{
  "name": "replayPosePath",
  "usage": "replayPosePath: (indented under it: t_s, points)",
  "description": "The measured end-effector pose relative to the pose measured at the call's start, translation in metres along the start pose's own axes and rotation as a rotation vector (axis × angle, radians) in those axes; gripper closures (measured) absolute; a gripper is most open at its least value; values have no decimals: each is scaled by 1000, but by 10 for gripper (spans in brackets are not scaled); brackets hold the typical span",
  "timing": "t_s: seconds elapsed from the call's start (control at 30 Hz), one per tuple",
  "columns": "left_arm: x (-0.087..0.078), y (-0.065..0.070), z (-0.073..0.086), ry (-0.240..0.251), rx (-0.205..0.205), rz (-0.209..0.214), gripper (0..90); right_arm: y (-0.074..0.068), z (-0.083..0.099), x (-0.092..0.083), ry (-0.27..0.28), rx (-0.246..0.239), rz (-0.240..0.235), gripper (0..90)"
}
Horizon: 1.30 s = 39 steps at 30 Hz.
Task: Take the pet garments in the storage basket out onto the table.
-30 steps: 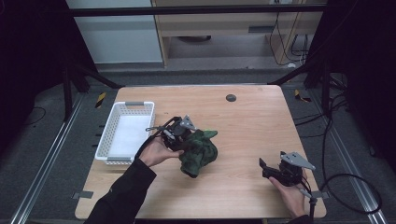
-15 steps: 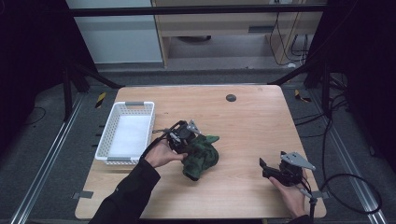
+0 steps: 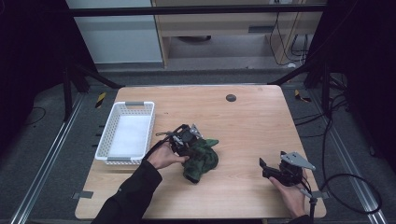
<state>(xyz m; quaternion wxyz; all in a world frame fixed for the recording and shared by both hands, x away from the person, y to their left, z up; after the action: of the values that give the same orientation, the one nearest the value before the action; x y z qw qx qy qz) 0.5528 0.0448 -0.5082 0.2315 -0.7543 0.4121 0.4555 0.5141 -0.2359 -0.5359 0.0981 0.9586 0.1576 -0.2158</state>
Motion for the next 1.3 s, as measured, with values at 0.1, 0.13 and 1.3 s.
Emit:
replayPosePath:
  t_s: [0.1,0.13,1.3]
  points:
    - [1,-1,0,-1,-3,2,610,-1,0,0,2,1,-4,118]
    - [1,-1,1,3,-3,4,593,-1,0,0,2,5,-6,118]
    - [-61,-2,6,285,-95,-10,261,1,-1,-1,12,1,3,116]
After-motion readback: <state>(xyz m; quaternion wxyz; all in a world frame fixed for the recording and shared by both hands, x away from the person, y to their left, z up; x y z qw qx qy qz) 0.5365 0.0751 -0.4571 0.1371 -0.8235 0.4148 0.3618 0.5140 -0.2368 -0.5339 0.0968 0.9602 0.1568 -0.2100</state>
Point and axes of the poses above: each handheld gripper's, and its own axes: x roughly forward along the jaws, z roughly out of its underside, y roughly to its right, the point moved 10 cm from there along x, roughly forward along the jaws, and after that the axes turned 9 degrees about -x, right-handed, at the moved point
